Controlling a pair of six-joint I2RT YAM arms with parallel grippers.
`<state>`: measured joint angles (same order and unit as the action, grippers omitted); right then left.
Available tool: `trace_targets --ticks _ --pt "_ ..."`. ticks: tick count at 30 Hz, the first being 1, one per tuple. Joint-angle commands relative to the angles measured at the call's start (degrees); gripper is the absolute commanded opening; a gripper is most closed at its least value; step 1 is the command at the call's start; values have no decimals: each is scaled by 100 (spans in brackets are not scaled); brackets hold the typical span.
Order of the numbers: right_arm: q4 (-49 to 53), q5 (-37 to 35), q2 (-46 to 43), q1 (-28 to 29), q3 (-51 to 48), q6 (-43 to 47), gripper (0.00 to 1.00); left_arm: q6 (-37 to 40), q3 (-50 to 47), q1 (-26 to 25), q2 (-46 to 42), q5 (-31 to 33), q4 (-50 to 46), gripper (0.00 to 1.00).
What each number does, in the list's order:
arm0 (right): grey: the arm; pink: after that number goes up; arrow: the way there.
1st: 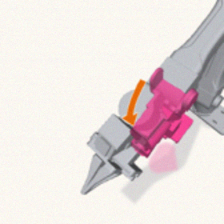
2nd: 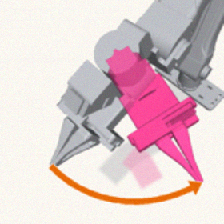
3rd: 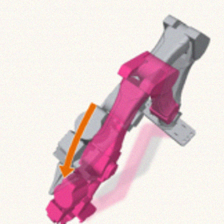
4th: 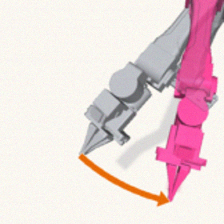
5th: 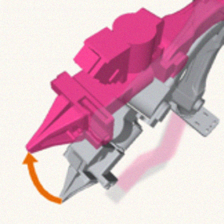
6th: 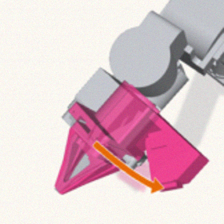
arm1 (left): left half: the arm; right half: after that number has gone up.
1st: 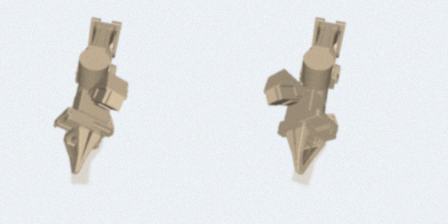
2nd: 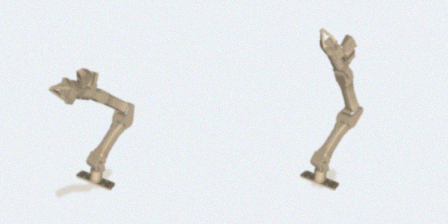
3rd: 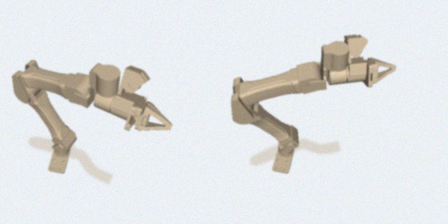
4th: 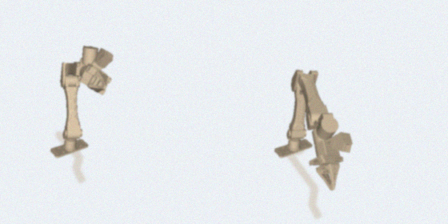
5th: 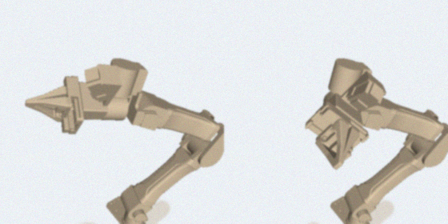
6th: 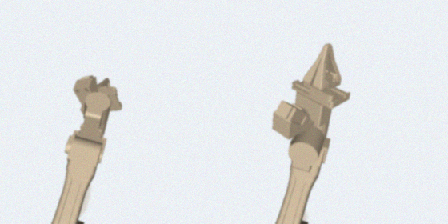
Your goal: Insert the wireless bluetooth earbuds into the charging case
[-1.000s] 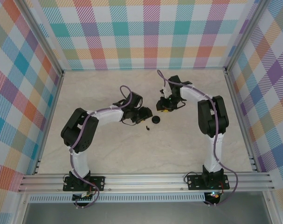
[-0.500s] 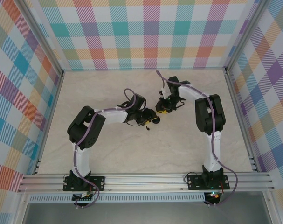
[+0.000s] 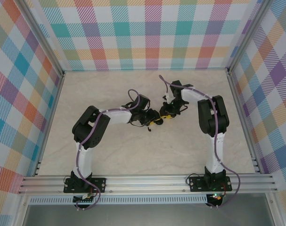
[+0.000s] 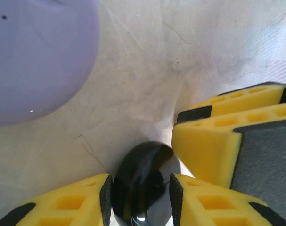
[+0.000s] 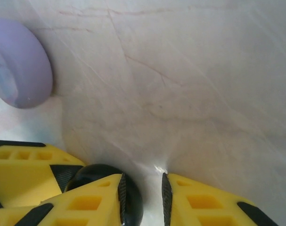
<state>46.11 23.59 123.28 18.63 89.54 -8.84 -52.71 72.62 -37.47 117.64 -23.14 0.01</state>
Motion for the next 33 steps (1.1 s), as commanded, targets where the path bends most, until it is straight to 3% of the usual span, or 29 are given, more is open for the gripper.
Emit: trace_targets --ticks 1,15,22,33 --pt "77 -116 -430 -70 -115 -163 30 58 139 -50 50 49 -140 38" --pt "-386 384 -1076 -240 -832 -713 31 384 66 -23 -157 225 -463 50" --pt "-833 777 -1162 -237 -1301 -897 30 318 -148 55 -215 -18 -100 49" --pt "-1119 1102 -1061 -235 -1475 -1064 29 142 -336 109 -172 -120 138 41"
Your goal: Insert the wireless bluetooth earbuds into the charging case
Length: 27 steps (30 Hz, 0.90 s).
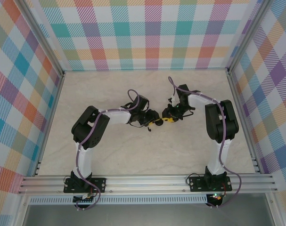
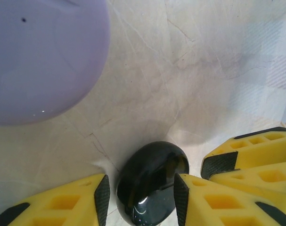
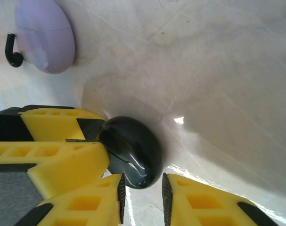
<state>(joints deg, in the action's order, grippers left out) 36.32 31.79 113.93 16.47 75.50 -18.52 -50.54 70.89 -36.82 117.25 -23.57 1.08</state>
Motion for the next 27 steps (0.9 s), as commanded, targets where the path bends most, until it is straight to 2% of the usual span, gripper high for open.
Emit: trace_targets --ticks 1,7,27 --pt "-148 283 -104 -21 -71 -107 28 -70 -174 39 -136 -86 40 40" --pt "-162 348 -3 -20 -36 -142 26 -108 -225 39 -141 -148 118 36" --pt "6 -45 173 5 -70 -169 25 -234 -339 34 -142 -333 398 37"
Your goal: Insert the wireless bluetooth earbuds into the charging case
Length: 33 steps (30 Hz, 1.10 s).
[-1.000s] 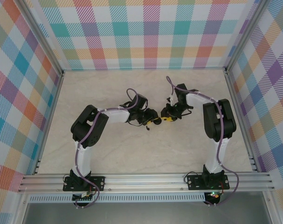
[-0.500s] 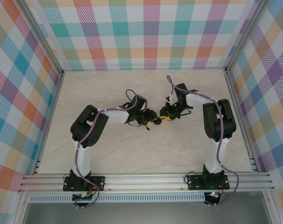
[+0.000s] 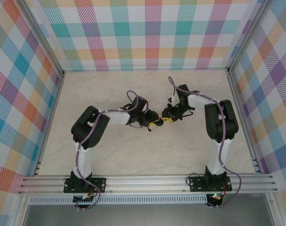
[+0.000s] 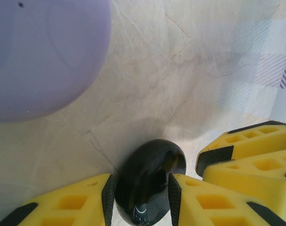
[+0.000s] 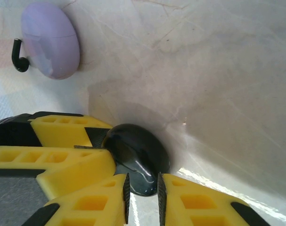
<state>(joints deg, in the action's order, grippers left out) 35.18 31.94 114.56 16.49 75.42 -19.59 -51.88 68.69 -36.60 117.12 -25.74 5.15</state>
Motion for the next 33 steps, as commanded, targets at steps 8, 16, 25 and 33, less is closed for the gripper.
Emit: trace_targets --ticks 8,16,25,33 --pt "131 -59 214 95 -18 -79 24 -93 -127 12 -137 -144 4 37" --pt "44 -4 311 152 -36 -154 21 -180 -137 -22 -65 -254 169 37" --pt "-101 136 312 157 -108 -251 20 -354 -179 -74 40 -375 428 35" --pt "-224 233 303 161 -202 -343 20 -636 -293 -82 65 -440 873 36"
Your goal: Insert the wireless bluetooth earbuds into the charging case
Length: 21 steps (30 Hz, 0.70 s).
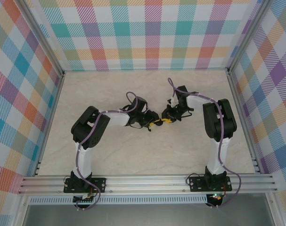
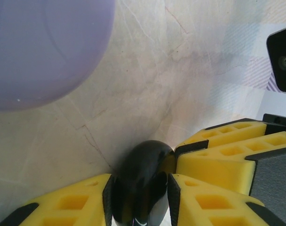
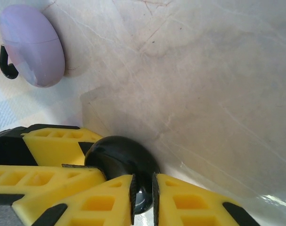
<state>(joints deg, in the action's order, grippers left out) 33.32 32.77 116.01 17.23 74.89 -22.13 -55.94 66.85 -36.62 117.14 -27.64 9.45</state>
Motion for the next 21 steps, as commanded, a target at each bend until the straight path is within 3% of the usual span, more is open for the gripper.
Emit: trace_targets --ticks 1,8,10,13,21 --pt "-58 157 151 83 -165 -98 19 -269 -126 -85 72 -258 509 36" --pt "-126 145 64 81 -255 -157 19 -417 -170 -98 105 -322 742 29" --pt "-125 53 -51 87 -273 -163 20 -396 -207 -91 57 -270 706 19" --pt "-64 -179 -294 77 -273 -151 21 -285 -233 -89 -41 -159 553 12" --pt "-76 -300 -1390 -254 -435 68 29 521 -99 157 -577 -241 174 10"
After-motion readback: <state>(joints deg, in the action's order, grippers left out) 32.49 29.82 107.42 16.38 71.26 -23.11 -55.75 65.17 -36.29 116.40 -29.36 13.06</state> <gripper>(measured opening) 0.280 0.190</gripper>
